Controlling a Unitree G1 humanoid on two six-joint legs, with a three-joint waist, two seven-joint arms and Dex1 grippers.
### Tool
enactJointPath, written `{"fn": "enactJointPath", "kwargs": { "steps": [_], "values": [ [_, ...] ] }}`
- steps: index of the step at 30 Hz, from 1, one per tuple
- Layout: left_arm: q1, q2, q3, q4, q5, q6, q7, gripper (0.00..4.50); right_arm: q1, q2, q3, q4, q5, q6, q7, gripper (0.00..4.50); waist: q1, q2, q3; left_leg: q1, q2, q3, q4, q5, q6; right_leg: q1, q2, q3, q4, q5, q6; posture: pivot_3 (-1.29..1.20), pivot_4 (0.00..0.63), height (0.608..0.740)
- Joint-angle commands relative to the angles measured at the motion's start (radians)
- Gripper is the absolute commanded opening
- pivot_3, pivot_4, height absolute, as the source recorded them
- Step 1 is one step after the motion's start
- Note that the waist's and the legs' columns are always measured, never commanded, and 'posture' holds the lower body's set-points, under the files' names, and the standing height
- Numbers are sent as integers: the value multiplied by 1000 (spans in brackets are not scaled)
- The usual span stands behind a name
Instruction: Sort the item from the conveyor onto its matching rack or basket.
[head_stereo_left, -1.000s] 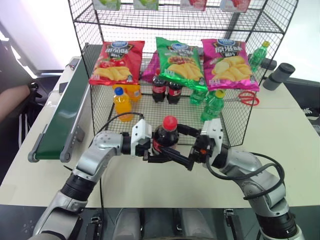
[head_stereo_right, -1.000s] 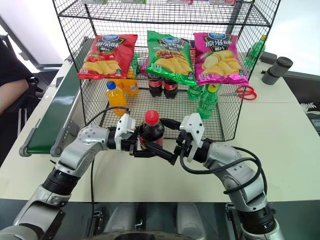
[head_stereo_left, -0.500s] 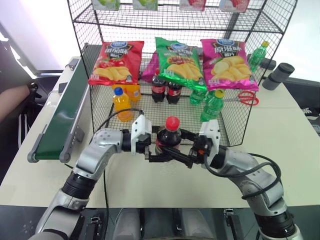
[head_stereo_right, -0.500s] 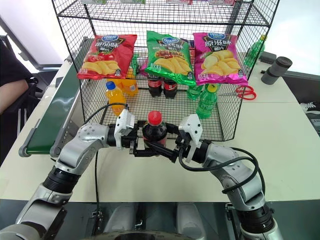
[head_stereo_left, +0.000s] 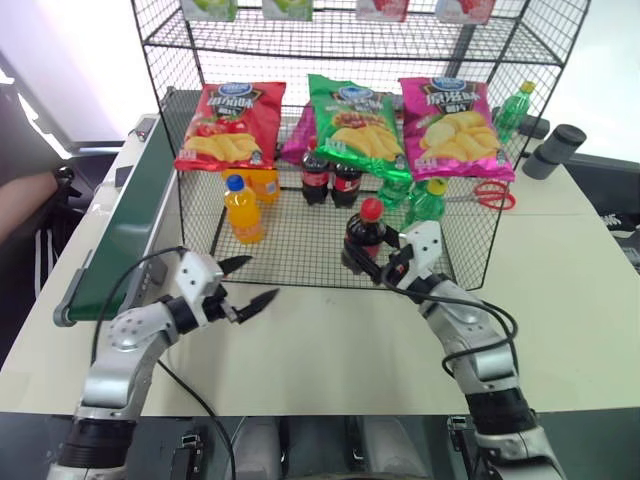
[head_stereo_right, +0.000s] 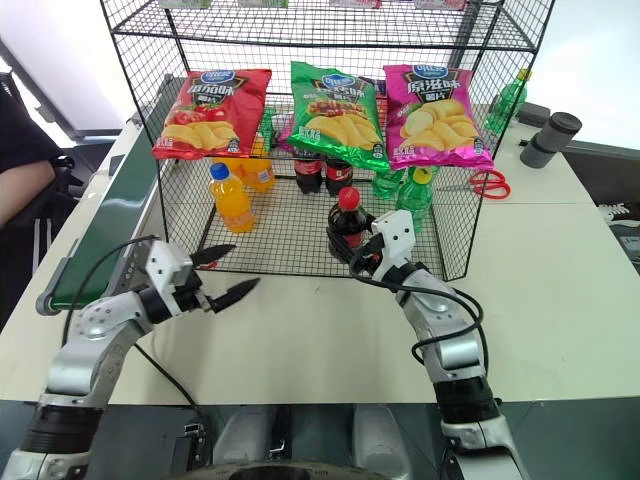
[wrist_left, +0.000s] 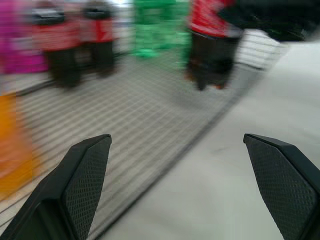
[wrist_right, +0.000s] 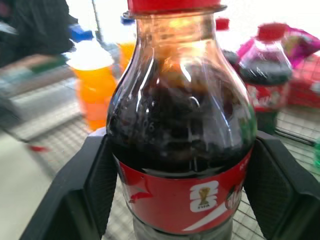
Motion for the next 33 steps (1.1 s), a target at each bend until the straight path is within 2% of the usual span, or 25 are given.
{"fn": "enactJointPath", "kwargs": {
  "steps": [1,11,19,22,28,33],
  "values": [
    [24,-12,34,-52,-3,-24,44,4487,-85,61,14,121,-49,-148,-21,2954,-1,0,0,0,0,0,0,0,0,0,0,0,0,0,0,0,150,740],
    [106,-1,17,-135,-52,8,20,4487,-345,169,-55,574,-66,-349,-60,2954,-6,1,0,0,-1,1,0,0,0,0,-3,0,1,0,0,0,150,740],
    [106,3,11,-143,-52,21,16,4487,-423,191,-84,753,-65,-415,-33,2954,-19,1,1,0,0,1,-2,0,-1,-1,-4,0,1,0,0,0,150,740],
    [103,4,8,-142,-51,22,15,4500,-429,191,-92,773,-65,-422,-26,4398,-27,1,1,0,-1,1,-1,0,-1,-1,-4,0,1,0,0,0,150,740],
    [98,4,-2,-149,-54,29,10,4500,-400,177,-94,730,-74,-436,-6,4458,-29,1,0,0,0,1,-2,0,-1,-1,-4,0,1,0,0,0,150,740],
    [79,4,-11,-158,-55,50,16,4500,-297,118,-72,551,-76,-404,55,4458,-25,1,1,0,-1,1,-2,0,-1,-1,-5,0,1,0,0,0,150,740]
  ]
}}
